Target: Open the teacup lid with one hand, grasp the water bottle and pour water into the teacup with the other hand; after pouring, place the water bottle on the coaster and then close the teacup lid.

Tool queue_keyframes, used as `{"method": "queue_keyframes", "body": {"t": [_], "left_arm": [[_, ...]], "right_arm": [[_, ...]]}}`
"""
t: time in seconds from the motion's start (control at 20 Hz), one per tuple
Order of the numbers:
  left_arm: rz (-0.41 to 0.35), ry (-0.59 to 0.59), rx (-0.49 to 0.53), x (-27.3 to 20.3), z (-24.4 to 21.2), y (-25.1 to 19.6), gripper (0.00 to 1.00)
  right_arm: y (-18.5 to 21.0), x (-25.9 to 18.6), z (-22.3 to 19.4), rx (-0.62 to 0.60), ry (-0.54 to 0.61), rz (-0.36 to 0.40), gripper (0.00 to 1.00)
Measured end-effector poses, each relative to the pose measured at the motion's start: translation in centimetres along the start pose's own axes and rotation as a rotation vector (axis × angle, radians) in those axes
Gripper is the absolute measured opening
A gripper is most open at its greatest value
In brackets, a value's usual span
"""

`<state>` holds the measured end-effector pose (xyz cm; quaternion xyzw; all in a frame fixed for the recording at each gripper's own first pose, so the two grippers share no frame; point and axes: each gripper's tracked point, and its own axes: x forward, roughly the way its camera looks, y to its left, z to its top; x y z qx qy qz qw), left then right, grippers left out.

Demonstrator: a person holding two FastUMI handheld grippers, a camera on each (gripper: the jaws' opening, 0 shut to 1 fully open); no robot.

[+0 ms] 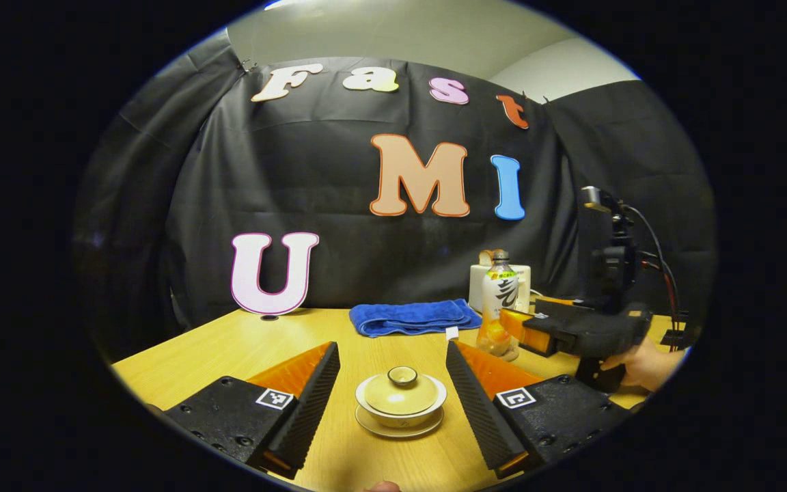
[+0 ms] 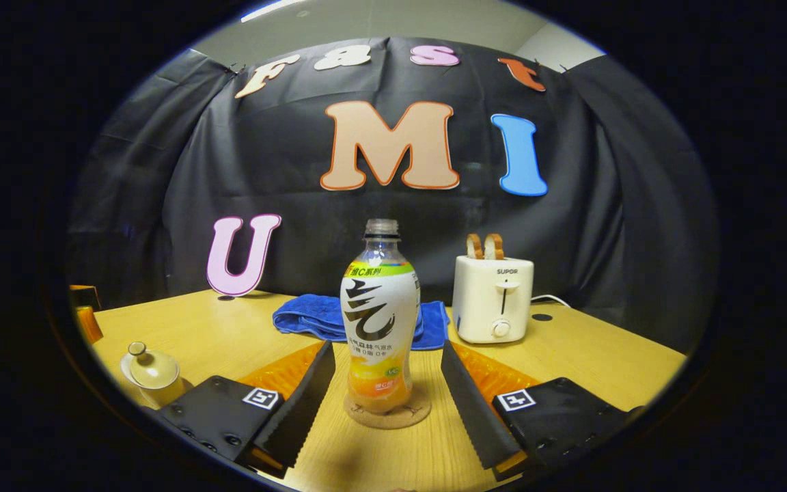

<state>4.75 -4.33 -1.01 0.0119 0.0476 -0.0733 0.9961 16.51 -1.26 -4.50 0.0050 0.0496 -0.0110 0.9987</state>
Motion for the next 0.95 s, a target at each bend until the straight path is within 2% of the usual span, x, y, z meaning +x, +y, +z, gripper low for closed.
{"method": "queue_keyframes", "body": {"t": [0.05, 0.1, 0.15, 0.2, 0.25, 0.35, 0.45, 0.5, 0.55, 0.7, 0.75, 0.8, 0.85, 0.9, 0.95], "left_arm": [[0.007, -0.013, 0.005, 0.0, 0.4, -0.1, 0.92], [0.014, -0.027, 0.01, 0.0, 0.7, -0.2, 0.91], [0.021, -0.035, 0.011, 0.1, 0.8, -0.3, 0.91], [0.027, -0.042, 0.006, 0.2, 0.7, -0.3, 0.92], [0.034, -0.041, 0.0, 0.3, 0.4, -0.4, 0.91], [0.053, -0.031, -0.005, 0.4, -0.6, -0.5, 0.91], [0.065, -0.009, -0.004, 0.5, -1.6, -0.7, 0.92], [0.063, -0.002, -0.004, 0.6, -2.0, -0.9, 0.92], [0.069, -0.003, -0.001, 0.5, -2.0, -0.9, 0.92], [0.088, -0.02, 0.035, 0.6, -2.0, -0.8, 0.91], [0.084, -0.023, 0.032, 0.7, -1.6, -1.0, 0.92], [0.084, -0.02, 0.032, 0.8, -1.9, -1.0, 0.91], [0.085, -0.012, 0.032, 0.9, -2.1, -1.0, 0.92], [0.092, -0.004, 0.029, 0.9, -2.3, -0.8, 0.92], [0.099, -0.001, 0.028, 0.9, -2.3, -0.6, 0.92]], "right_arm": [[-0.3, -1.3, 0.7, 0.006, -0.023, -0.01, 0.94], [-0.4, -2.5, 1.6, 0.012, -0.047, -0.016, 0.94], [-0.6, -4.1, 2.0, 0.021, -0.068, -0.018, 1.0], [-0.7, -5.5, 2.2, 0.032, -0.081, -0.02, 0.94], [-0.8, -6.7, 2.3, 0.041, -0.085, -0.018, 0.98], [-1.0, -8.4, 2.0, 0.061, -0.077, -0.023, 0.94], [-1.0, -9.3, 1.4, 0.066, -0.067, -0.026, 0.94], [-1.0, -9.7, 1.0, 0.057, -0.062, -0.029, 0.98], [-0.9, -10.1, 0.6, 0.047, -0.056, -0.033, 0.94], [-0.4, -10.7, -0.5, 0.032, -0.03, -0.025, 0.94], [-0.4, -10.9, -0.2, 0.029, -0.037, -0.025, 0.98], [-0.3, -10.7, -0.2, 0.032, -0.042, -0.024, 0.94], [-0.2, -10.9, -0.3, 0.029, -0.038, -0.025, 0.98], [-0.2, -11.0, -0.2, 0.031, -0.04, -0.022, 0.94], [0.1, -11.2, -0.1, 0.03, -0.043, -0.019, 1.0]]}}
